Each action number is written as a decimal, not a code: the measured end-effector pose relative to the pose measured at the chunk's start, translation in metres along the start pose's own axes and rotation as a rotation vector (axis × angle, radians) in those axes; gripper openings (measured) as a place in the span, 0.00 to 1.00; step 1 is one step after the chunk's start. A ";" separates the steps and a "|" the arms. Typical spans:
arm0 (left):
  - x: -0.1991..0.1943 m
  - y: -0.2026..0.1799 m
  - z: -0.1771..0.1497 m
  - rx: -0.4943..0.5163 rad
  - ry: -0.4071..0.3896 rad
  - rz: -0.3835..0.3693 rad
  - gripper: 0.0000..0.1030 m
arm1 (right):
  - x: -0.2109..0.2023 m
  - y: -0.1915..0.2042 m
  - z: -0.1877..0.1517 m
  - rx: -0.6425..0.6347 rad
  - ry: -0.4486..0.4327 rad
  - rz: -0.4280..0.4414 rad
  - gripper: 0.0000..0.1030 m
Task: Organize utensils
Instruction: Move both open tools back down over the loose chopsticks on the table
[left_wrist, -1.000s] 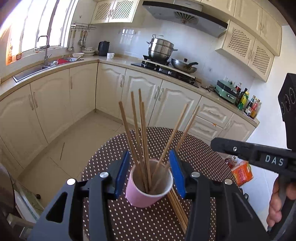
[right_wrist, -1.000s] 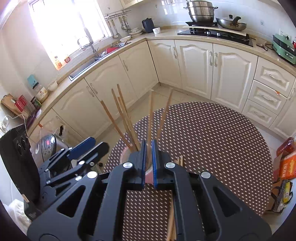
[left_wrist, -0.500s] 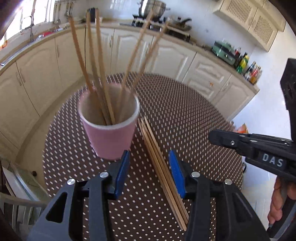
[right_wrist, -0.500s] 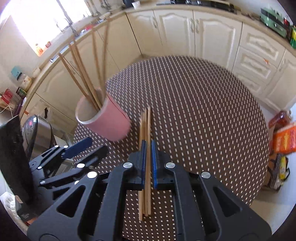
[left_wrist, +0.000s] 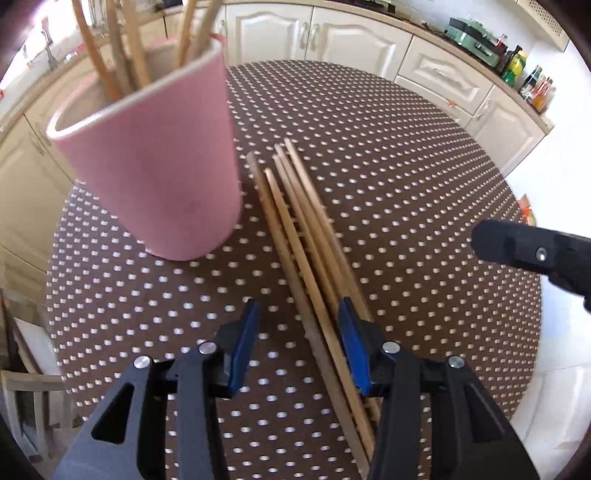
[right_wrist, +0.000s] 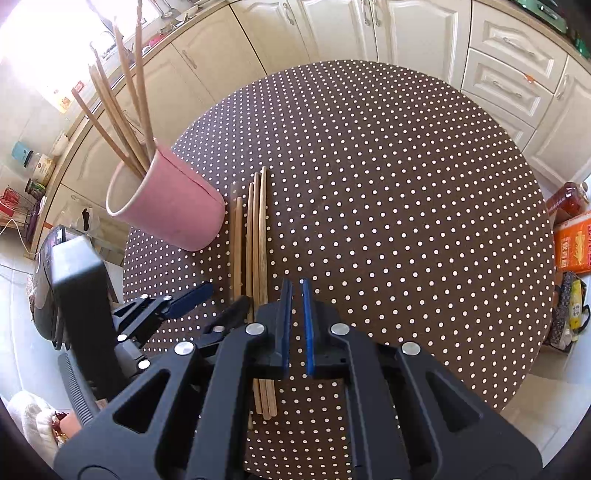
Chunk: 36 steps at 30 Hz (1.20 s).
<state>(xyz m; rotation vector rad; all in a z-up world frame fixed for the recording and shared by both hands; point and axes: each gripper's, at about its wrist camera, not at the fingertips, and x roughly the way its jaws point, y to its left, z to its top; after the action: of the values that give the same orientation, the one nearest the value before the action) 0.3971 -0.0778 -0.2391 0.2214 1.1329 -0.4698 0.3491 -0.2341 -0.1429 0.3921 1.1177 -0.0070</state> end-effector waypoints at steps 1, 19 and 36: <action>0.000 0.001 -0.001 -0.004 0.009 0.007 0.44 | 0.002 -0.001 0.000 0.001 0.005 0.004 0.06; 0.009 0.014 0.045 -0.045 0.060 0.057 0.44 | 0.050 0.032 0.024 -0.057 0.110 0.045 0.06; -0.002 0.042 0.028 -0.074 0.026 0.004 0.43 | 0.105 0.069 0.046 -0.086 0.204 0.002 0.07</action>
<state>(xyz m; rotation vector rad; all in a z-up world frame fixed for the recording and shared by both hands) 0.4387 -0.0513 -0.2284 0.1659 1.1732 -0.4219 0.4498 -0.1640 -0.1967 0.3216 1.3140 0.0846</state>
